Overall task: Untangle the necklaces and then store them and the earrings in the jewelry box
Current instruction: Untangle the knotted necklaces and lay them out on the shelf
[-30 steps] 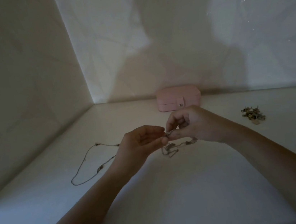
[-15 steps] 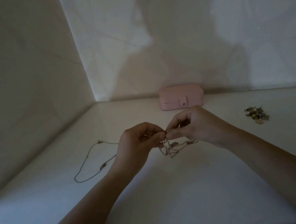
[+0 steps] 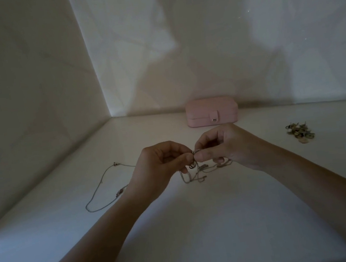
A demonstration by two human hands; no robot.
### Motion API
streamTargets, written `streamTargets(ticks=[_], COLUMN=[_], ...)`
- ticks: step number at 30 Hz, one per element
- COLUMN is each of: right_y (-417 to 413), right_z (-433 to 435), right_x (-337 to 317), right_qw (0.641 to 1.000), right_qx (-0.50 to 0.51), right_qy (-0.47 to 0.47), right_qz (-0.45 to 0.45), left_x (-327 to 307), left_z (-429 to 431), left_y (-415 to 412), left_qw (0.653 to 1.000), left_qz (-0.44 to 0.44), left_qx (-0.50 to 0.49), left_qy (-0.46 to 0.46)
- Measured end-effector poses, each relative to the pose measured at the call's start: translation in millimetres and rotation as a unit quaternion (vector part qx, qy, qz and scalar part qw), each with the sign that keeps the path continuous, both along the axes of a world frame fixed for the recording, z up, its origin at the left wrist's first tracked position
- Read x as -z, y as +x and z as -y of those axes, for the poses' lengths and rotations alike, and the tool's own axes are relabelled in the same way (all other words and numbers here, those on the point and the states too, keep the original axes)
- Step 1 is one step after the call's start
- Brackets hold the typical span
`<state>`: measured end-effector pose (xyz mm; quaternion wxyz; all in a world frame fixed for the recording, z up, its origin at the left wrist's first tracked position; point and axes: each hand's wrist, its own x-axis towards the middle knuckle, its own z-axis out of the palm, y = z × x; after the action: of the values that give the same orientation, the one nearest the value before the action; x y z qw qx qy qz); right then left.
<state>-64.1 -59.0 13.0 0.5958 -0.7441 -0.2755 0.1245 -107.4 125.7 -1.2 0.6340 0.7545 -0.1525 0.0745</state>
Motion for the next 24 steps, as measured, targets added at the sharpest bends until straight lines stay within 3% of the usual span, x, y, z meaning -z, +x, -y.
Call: streamTargets(ticks=[6,11,16,24], right_y=[-1.0,0.4,-2.1,-2.5], right_z=[-0.5,-1.4,-3.1,-10.0], right_x=[1.6,1.0,2.8,11.1], right_qw=[0.998,1.000,0.999,0.997], right_qx=[0.006,0.014,0.002,0.022], right_qy=[-0.057,-0.022,-0.025,-0.024], right_qz=[0.028,0.016,0.027,0.067], left_x=[6.3,6.0,11.2,6.3], left_z=[-2.5,-1.0,-2.2,-5.1], left_y=[2.2,1.3,6.1,4.8], left_qw=[0.989,0.993,0.989,0.993], left_qz=[-0.001,-0.056,-0.021,-0.018], left_qx=[0.003,0.053,0.013,-0.020], left_qy=[0.148,0.087,0.148,0.113])
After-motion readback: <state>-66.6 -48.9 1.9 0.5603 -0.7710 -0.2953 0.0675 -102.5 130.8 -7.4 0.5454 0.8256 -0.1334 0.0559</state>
